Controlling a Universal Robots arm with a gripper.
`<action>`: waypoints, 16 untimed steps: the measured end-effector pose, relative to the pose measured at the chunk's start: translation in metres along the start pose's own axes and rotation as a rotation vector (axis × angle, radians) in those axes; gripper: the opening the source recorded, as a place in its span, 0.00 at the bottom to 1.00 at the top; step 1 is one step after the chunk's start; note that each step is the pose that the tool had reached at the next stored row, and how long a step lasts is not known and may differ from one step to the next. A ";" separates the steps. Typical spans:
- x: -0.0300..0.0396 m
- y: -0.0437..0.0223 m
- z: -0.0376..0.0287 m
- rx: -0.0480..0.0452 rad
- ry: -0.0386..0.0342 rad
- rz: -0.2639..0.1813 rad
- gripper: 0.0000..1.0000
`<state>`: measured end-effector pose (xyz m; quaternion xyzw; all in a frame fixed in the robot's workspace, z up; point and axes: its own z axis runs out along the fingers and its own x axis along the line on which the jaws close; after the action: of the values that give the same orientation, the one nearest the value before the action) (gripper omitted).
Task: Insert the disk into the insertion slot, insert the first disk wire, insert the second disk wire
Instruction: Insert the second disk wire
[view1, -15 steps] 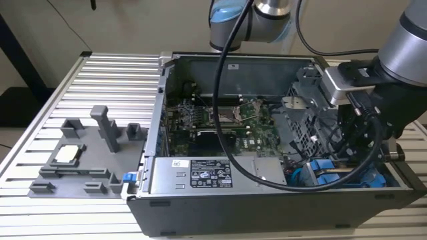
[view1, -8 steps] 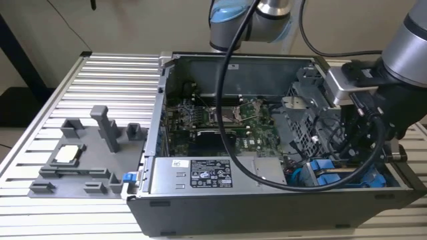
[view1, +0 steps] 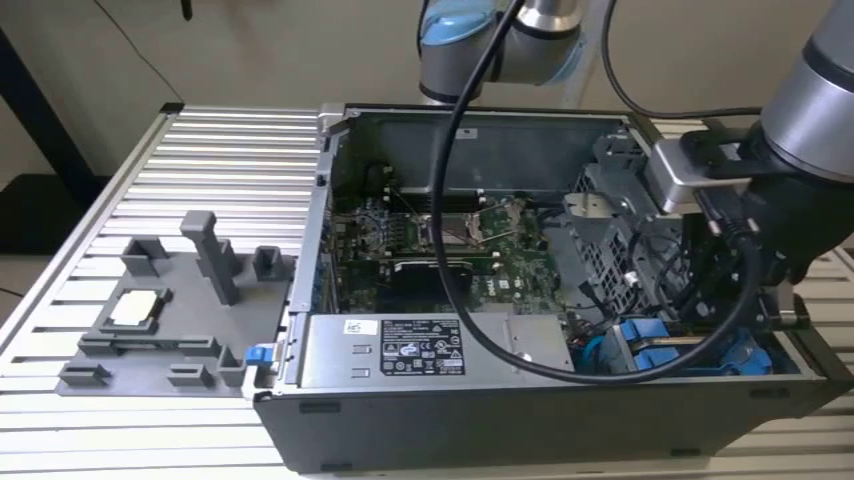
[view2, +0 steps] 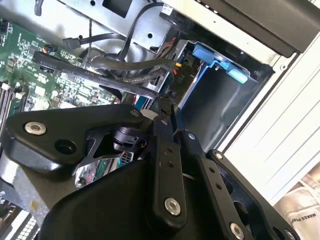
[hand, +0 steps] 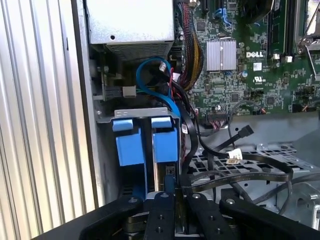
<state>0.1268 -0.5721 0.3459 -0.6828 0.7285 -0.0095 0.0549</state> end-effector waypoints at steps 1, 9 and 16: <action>0.0001 0.0000 0.0006 0.0003 0.0009 0.003 0.16; 0.0002 -0.0012 0.0041 0.0005 0.0014 0.005 0.16; 0.0004 -0.0015 0.0081 0.0004 0.0014 0.006 0.16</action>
<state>0.1290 -0.5721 0.3379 -0.6808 0.7304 -0.0100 0.0546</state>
